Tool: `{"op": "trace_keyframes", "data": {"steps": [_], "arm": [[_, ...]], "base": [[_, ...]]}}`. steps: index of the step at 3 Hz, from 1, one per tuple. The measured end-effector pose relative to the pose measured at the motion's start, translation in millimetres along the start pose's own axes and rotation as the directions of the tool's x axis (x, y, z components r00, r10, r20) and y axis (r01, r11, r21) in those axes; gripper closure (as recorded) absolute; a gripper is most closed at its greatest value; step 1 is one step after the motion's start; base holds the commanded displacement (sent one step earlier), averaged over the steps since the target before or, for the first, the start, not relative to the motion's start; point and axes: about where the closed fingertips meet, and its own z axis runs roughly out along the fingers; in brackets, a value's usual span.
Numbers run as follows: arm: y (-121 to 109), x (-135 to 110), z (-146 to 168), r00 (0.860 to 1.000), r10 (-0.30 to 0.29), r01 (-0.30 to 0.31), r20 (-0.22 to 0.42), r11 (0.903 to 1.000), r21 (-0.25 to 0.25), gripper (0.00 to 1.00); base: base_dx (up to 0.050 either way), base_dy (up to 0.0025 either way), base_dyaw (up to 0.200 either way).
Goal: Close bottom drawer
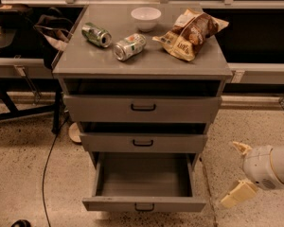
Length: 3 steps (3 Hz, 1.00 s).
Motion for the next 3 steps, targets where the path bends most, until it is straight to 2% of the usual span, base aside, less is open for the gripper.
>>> {"op": "trace_keyframes", "data": {"steps": [1,2,3], "arm": [[7.8,0.3,2.2,1.000,-0.012,0.012,0.004,0.9996,0.027,0.00],[20.5,12.5,23.3,0.999,-0.009,0.008,0.040,0.9998,0.021,0.00],[30.1,29.7,51.5,0.998,0.001,0.000,0.063,0.9999,-0.015,0.00]], "base": [[0.000,0.00000,0.000],[0.000,0.00000,0.000],[0.000,0.00000,0.000]]}}
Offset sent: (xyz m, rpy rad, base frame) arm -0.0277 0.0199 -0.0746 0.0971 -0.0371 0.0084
